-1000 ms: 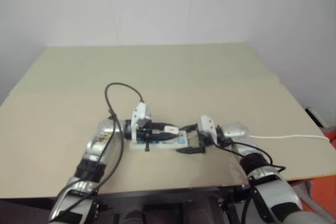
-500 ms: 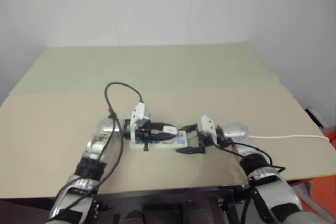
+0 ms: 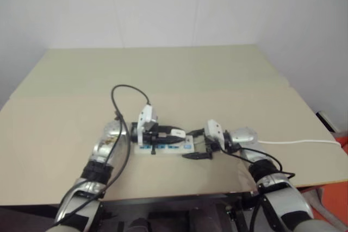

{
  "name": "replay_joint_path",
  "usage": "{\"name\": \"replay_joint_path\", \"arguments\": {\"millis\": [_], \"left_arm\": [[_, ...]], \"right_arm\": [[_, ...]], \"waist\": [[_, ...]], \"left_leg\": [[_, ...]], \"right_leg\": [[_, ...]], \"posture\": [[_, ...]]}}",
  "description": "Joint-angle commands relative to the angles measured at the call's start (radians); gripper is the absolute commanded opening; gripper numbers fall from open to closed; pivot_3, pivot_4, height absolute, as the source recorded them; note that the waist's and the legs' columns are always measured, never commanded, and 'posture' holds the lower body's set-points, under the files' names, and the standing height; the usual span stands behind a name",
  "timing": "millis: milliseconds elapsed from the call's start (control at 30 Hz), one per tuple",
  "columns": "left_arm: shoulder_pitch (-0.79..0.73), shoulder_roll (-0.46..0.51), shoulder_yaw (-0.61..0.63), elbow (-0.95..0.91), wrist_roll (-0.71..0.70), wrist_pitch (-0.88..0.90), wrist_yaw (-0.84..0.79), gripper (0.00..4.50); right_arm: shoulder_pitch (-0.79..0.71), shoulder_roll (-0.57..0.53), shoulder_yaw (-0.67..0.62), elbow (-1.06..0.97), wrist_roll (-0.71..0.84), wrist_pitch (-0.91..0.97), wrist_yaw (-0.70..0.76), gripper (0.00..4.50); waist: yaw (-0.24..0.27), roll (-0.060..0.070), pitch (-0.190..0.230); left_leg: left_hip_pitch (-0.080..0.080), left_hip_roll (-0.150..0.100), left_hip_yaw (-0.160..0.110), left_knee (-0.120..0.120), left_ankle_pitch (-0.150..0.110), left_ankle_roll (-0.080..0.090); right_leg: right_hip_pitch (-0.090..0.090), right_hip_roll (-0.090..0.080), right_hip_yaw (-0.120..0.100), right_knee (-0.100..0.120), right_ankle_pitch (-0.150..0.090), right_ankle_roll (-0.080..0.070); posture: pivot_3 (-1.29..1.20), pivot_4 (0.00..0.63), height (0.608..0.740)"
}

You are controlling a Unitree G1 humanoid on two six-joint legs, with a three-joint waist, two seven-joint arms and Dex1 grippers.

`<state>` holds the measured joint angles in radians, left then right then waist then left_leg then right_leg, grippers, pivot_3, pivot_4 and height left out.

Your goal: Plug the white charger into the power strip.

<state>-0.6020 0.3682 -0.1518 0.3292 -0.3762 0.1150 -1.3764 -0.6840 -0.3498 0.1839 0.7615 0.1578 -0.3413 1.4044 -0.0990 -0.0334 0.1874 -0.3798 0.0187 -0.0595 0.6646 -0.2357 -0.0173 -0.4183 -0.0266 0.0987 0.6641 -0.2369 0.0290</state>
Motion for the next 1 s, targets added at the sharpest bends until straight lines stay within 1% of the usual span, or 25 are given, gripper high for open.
{"name": "replay_joint_path", "arguments": {"millis": [33, 333, 567, 1000], "left_arm": [[0.009, -0.001, -0.019, -0.013, 0.011, 0.007, -0.012, 1.02], [0.024, 0.006, -0.034, -0.008, 0.030, 0.001, -0.020, 1.02], [0.016, 0.007, -0.030, 0.033, 0.056, -0.019, 0.004, 1.02], [0.070, 0.132, -0.018, 0.084, 0.074, -0.007, -0.038, 1.02]], "right_arm": [[0.011, 0.001, 0.004, -0.022, -0.018, 0.007, -0.022, 3.42], [0.011, 0.002, 0.005, -0.025, -0.018, 0.010, -0.025, 3.42], [0.013, 0.000, 0.002, -0.027, -0.018, 0.013, -0.025, 3.42], [0.002, -0.011, -0.002, -0.019, -0.023, 0.016, -0.019, 3.42]], "waist": [[0.000, 0.000, 0.000], [0.000, 0.000, 0.000], [0.000, 0.000, -0.001], [-0.011, 0.000, -0.001]], "left_leg": [[0.000, 0.000, 0.000, 0.000, 0.000, 0.000], [0.000, 0.000, 0.000, 0.000, 0.000, 0.000], [0.002, 0.000, 0.000, 0.000, 0.000, 0.000], [0.012, 0.001, 0.000, -0.004, 0.000, 0.000]], "right_leg": [[0.000, 0.000, 0.000, 0.000, 0.000, 0.000], [0.000, 0.000, 0.000, 0.000, 0.000, 0.000], [0.002, 0.000, 0.000, 0.000, 0.000, 0.000], [0.012, 0.001, 0.000, -0.004, -0.001, 0.001]], "posture": [[0.00, 0.150, 0.740], [0.00, 0.150, 0.740], [0.00, 0.150, 0.740], [0.00, 0.150, 0.740]]}}
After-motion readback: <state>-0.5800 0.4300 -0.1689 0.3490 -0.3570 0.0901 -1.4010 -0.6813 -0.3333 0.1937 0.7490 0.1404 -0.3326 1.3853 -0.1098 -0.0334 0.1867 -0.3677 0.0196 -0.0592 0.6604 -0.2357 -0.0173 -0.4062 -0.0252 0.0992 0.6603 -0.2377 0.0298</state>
